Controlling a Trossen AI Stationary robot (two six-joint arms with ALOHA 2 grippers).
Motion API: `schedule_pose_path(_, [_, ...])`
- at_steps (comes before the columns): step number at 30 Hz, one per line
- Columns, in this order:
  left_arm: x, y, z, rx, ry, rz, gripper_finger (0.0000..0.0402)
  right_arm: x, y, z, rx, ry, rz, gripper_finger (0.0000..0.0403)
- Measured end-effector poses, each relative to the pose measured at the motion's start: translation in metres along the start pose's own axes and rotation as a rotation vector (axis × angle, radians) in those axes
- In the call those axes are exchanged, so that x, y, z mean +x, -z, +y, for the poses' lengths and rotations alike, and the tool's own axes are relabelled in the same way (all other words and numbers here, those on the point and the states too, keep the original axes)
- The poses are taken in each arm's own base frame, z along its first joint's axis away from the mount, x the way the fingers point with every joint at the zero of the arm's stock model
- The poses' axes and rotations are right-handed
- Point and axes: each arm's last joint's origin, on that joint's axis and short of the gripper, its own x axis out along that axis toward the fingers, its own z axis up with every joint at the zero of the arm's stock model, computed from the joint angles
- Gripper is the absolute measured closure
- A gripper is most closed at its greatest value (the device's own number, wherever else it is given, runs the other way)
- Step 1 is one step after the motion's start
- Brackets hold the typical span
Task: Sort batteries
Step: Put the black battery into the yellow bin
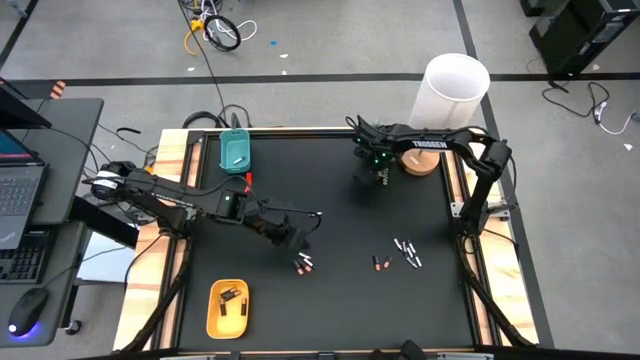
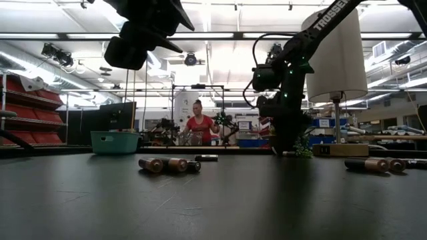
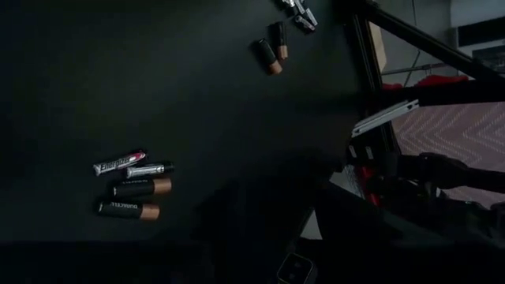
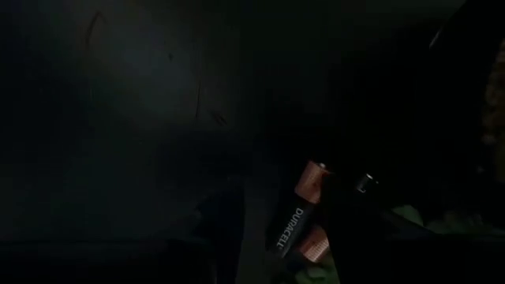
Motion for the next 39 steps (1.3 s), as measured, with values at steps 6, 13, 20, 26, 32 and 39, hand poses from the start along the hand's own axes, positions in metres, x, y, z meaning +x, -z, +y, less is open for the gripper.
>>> schedule_pose_path(6, [0.000, 0.000, 0.000, 0.000, 0.001, 0.000, 0.0235, 0.000, -0.002, -0.001, -0.003, 0.023, -0.023, 0.0250])
schedule_pose_path(13, [0.000, 0.000, 0.000, 0.002, 0.000, 0.000, 0.0235, 0.009, 0.007, -0.003, -0.010, 0.045, 0.001, 0.0250])
schedule_pose_path(20, [0.000, 0.000, 0.000, 0.004, 0.005, 0.010, 0.0235, 0.016, 0.014, -0.002, -0.017, 0.040, 0.000, 0.0255])
schedule_pose_path(26, [0.000, 0.000, 0.000, 0.016, 0.007, 0.017, 0.0235, 0.018, 0.016, 0.007, -0.097, 0.030, -0.008, 0.0276])
schedule_pose_path(32, [0.000, 0.001, 0.000, 0.019, 0.009, 0.024, 0.0235, 0.018, 0.019, 0.023, -0.221, 0.018, -0.018, 0.0308])
schedule_pose_path(39, [0.000, 0.001, 0.000, 0.019, 0.010, 0.024, 0.0235, 0.019, 0.024, 0.038, -0.354, 0.060, -0.029, 0.0370])
